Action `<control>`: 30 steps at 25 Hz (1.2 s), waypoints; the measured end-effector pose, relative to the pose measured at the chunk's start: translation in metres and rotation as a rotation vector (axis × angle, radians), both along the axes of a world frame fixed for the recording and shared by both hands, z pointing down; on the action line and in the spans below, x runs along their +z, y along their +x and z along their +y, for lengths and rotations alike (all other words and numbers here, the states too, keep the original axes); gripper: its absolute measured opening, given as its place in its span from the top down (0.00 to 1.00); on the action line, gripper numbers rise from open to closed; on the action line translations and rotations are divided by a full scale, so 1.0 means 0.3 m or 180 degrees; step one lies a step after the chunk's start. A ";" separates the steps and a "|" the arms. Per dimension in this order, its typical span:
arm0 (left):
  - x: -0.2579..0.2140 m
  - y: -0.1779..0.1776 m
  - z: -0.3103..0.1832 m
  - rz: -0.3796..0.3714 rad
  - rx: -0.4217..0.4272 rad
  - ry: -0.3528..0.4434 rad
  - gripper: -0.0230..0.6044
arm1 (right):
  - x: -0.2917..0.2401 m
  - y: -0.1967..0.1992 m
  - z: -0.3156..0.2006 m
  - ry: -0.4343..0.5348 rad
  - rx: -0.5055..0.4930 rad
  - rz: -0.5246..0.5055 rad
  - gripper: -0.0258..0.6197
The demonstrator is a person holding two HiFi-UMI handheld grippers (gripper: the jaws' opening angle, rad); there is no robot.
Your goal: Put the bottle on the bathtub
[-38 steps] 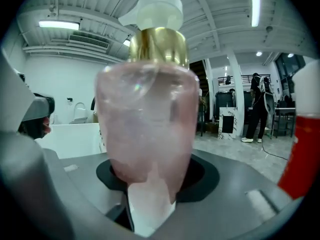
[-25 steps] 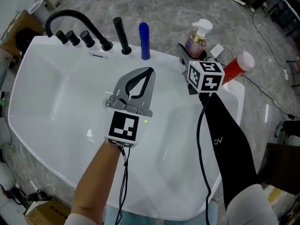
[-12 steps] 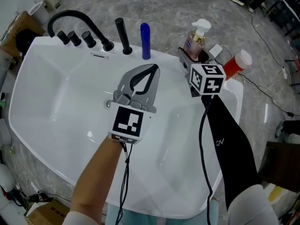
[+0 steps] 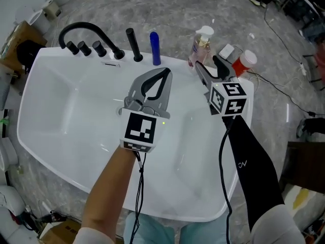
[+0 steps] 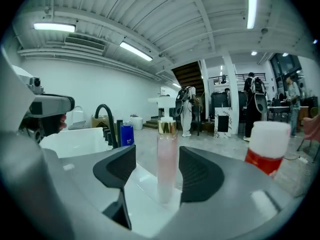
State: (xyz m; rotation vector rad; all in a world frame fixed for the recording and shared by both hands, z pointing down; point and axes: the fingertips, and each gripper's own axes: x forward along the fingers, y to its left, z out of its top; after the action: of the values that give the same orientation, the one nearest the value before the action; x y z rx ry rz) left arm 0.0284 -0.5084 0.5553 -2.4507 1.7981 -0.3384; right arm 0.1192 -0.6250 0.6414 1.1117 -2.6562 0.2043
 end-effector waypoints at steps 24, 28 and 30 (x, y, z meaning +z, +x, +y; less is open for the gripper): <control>-0.675 -0.226 0.446 0.0324 0.0785 -0.0042 0.96 | -0.909 -0.163 0.786 0.0325 0.0423 -0.0241 0.49; -0.749 -0.197 0.564 0.0373 0.0785 -0.0110 0.96 | -1.016 -0.169 0.909 0.0309 0.0487 -0.0361 0.49; -0.795 -0.166 0.618 0.0430 0.0794 -0.0119 0.96 | -1.069 -0.151 0.966 0.0325 0.0510 -0.0460 0.49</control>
State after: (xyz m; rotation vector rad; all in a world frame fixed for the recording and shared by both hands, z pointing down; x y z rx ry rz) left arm -0.0215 -0.3230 0.3169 -2.7440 1.5156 -0.1923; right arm 0.0739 -0.3352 0.3207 1.3937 -2.7301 0.1872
